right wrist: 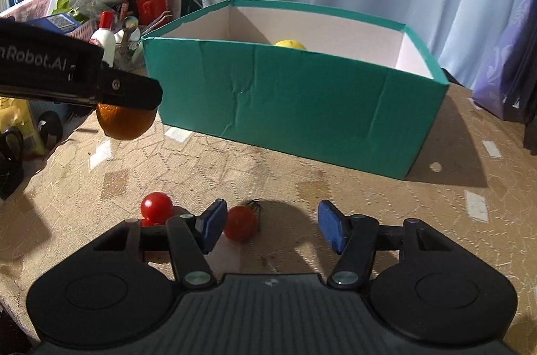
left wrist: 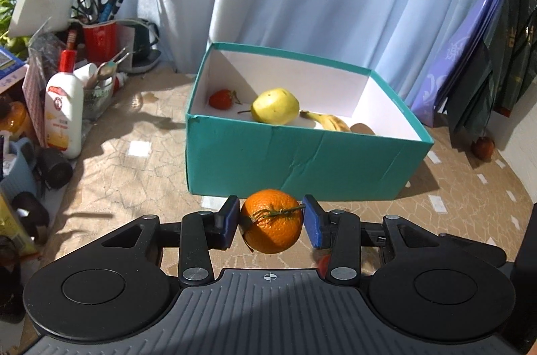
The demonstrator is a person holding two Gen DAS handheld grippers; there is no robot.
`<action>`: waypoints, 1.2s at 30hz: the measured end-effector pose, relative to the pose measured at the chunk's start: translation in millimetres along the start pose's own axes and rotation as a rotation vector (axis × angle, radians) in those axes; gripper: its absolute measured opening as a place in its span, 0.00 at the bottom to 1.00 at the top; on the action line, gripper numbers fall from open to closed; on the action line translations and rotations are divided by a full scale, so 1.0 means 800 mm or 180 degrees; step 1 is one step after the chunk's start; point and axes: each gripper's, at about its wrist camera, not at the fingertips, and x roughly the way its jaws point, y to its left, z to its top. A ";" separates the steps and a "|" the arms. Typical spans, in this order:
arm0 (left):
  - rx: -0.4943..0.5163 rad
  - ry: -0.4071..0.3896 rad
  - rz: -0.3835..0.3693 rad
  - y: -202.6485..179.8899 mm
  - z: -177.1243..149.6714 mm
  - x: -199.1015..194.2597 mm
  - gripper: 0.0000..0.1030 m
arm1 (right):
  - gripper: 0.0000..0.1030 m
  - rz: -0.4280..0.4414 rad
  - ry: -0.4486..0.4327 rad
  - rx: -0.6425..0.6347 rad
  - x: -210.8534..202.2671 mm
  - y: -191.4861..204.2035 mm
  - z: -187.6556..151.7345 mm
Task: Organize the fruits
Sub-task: 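Grasp the orange tangerine on the table with the left gripper, then carry the tangerine into the box with the left gripper while the right gripper grasps a cherry tomato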
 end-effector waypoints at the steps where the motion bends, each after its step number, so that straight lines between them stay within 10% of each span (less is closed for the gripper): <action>1: -0.0011 -0.0003 0.0011 0.002 0.000 -0.001 0.44 | 0.58 0.0025 0.0007 -0.0021 0.003 0.004 0.001; 14: -0.0047 0.0037 0.0048 0.008 -0.001 -0.005 0.44 | 0.23 0.0106 0.0218 -0.0127 0.034 0.020 -0.003; 36: 0.0258 -0.0102 -0.0100 -0.047 0.059 0.022 0.44 | 0.23 -0.0505 -0.0308 0.0311 -0.058 -0.048 -0.004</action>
